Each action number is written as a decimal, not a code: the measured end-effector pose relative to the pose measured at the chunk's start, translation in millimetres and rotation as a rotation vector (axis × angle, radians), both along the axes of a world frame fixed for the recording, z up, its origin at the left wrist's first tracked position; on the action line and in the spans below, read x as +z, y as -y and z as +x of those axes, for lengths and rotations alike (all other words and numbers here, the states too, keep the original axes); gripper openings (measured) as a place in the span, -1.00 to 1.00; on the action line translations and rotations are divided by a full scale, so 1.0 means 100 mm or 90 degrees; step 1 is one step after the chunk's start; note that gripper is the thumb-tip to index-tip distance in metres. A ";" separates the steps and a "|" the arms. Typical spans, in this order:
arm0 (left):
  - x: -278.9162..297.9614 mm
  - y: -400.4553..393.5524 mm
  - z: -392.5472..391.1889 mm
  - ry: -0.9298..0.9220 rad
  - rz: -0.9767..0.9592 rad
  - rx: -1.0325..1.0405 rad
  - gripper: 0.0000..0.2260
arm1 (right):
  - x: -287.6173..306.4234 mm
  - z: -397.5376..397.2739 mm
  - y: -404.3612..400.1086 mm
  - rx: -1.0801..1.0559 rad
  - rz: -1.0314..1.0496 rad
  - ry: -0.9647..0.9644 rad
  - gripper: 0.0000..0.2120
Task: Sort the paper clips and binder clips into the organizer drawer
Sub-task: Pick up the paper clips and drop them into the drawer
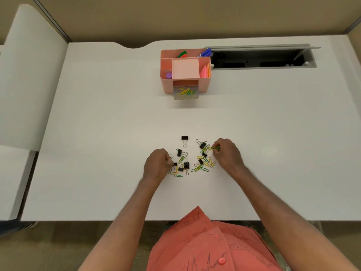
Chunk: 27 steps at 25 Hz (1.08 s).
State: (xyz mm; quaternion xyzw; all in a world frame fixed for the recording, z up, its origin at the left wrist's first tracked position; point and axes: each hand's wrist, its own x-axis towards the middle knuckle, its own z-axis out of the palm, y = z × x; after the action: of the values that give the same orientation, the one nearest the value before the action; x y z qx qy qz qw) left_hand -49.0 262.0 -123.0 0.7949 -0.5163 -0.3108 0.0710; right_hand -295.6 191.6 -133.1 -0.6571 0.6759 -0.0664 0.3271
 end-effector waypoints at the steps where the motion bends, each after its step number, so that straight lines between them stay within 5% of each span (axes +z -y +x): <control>1: 0.02 0.00 0.03 -0.052 -0.010 0.056 -0.97 | 0.01 -0.04 0.03 -0.015 0.020 0.030 -0.91; 7: 0.16 0.19 0.08 -0.210 -0.057 0.103 -0.87 | 0.09 -0.19 0.14 -0.172 0.185 0.284 -0.82; 16: 0.68 1.63 0.01 -0.125 -0.267 0.032 -0.90 | 0.55 0.10 0.38 -0.167 0.137 0.337 -0.89; 21: 0.61 2.21 0.05 0.010 -0.245 -0.058 -0.89 | 0.82 0.45 0.76 -0.108 -0.002 0.250 -0.90; 27: 0.48 2.04 0.18 -0.017 -0.312 -0.090 -0.89 | 0.91 1.02 1.50 0.038 -0.246 0.042 -0.85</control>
State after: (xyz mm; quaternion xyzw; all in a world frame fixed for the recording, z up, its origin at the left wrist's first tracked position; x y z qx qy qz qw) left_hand -30.8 58.4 -75.3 0.7115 -0.6298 -0.1909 0.2463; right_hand -194.0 42.0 -41.7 -0.7250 0.6197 -0.2066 0.2182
